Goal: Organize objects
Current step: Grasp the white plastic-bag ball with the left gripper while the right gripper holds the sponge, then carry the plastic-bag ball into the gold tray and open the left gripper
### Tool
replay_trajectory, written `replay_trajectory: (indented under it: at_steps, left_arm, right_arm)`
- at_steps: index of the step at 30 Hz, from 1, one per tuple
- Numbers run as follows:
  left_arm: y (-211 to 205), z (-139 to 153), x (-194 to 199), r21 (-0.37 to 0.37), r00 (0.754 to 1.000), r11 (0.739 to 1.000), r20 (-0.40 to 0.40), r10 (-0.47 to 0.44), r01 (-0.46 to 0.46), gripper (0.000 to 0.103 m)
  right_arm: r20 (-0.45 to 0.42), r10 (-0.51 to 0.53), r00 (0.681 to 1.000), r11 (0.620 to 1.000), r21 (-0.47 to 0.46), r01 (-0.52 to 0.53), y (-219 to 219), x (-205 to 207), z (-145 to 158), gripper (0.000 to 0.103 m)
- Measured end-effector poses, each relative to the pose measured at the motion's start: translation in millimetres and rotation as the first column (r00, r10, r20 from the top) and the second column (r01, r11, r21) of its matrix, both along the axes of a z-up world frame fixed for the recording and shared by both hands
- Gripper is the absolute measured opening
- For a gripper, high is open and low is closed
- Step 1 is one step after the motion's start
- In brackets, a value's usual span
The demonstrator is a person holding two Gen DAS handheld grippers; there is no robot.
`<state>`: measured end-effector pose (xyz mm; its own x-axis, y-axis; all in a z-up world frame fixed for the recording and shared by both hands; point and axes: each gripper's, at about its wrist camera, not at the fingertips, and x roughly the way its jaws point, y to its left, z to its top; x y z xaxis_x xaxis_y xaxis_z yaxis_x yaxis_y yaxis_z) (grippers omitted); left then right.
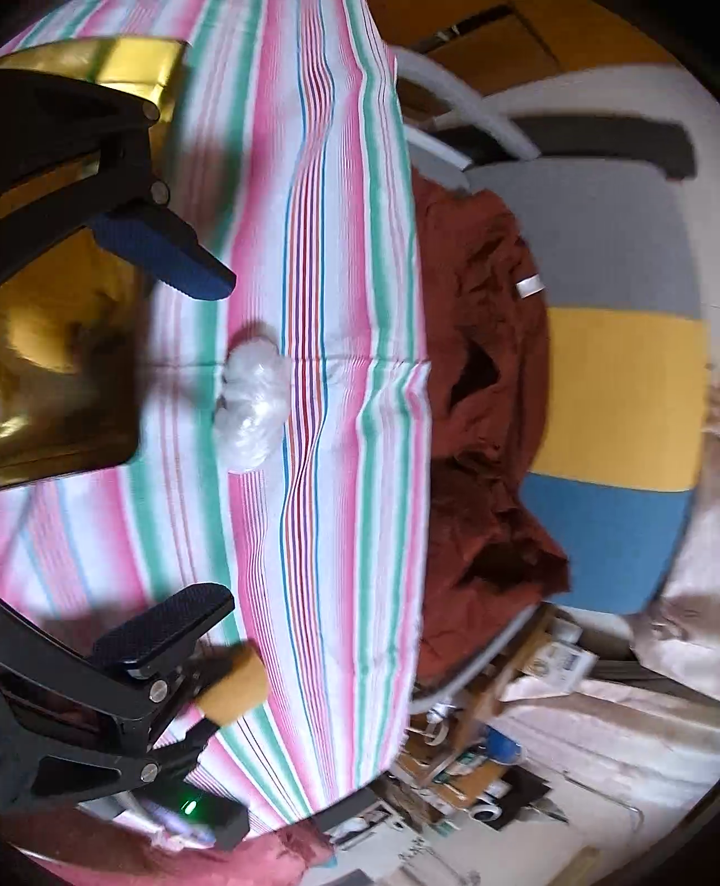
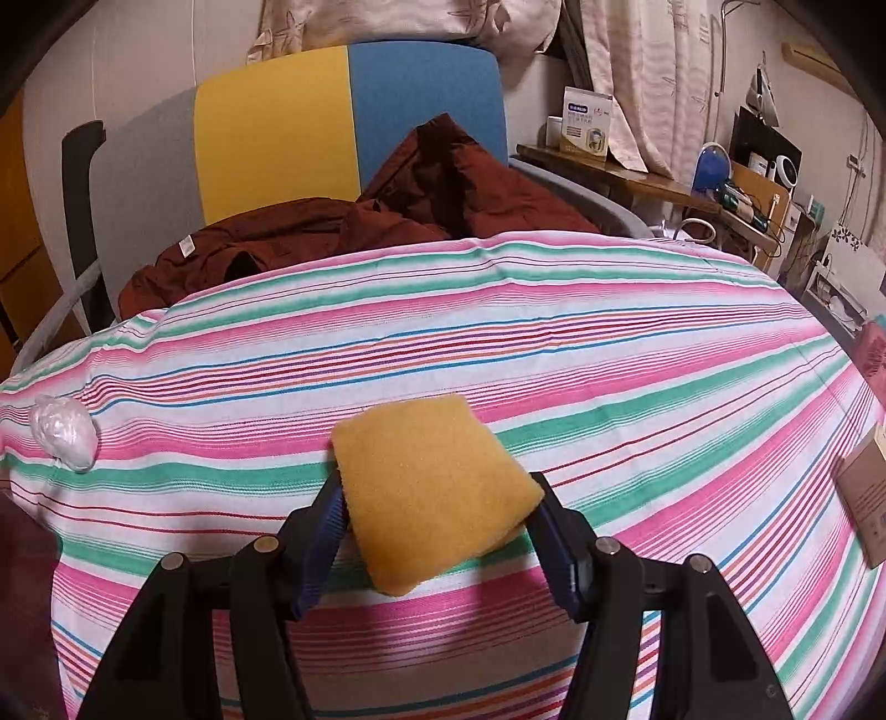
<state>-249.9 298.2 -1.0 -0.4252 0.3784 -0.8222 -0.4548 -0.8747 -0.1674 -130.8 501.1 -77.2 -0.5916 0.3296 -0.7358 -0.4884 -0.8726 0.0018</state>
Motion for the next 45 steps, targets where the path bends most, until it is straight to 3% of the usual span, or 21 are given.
replay_trajectory:
  at_steps: [6, 9, 12, 14, 16, 20, 32, 39, 45]
  left_arm:
    - [25, -38, -37, -0.132, 0.994, 0.991, 0.103, 0.022, -0.008, 0.103]
    - [38, -49, -42, -0.204, 0.996, 0.978, 0.092, -0.01, 0.029, 0.102]
    - [47, -56, -42, -0.241, 0.993, 0.966, 0.092, -0.067, 0.088, 0.093]
    - [50, -61, -42, -0.248, 0.99, 0.963, 0.11, -0.083, 0.108, 0.081]
    - [51, -66, -43, -0.239, 0.987, 0.964, 0.136, -0.083, 0.114, 0.072]
    - [48, -69, -41, -0.223, 0.988, 0.969, 0.13, -0.078, 0.106, 0.066]
    - [35, -49, -33, -0.14, 0.995, 0.987, 0.068, -0.074, 0.083, 0.063]
    - [21, -26, -20, -0.013, 0.995, 0.996, 0.053, -0.084, 0.085, 0.063]
    - [-10, 4, 13, 0.095, 0.994, 0.99, 0.017, -0.11, 0.108, 0.063]
  right_arm:
    - [0.003, -0.002, 1.0, 0.999, 0.032, 0.002, -4, 0, -1, 0.064]
    - [0.002, -0.002, 1.0, 0.999, 0.039, 0.002, -5, 0, -2, 0.064]
    - [-0.001, -0.003, 1.0, 0.999, 0.038, 0.003, -5, 1, -2, 0.064]
    - [0.0, -0.002, 1.0, 0.999, 0.042, 0.002, -5, 0, -2, 0.064]
    - [0.0, -0.003, 1.0, 0.999, 0.048, 0.003, -6, 0, -2, 0.064]
    - [-0.002, -0.004, 1.0, 0.999, 0.051, 0.004, -7, 1, -2, 0.064]
    - [-0.003, -0.005, 1.0, 0.998, 0.066, 0.005, -9, 0, -2, 0.064]
    - [0.005, -0.007, 1.0, 0.995, 0.096, 0.007, -13, -1, -2, 0.064]
    - [0.006, -0.007, 1.0, 0.995, 0.099, 0.007, -14, 0, -1, 0.064]
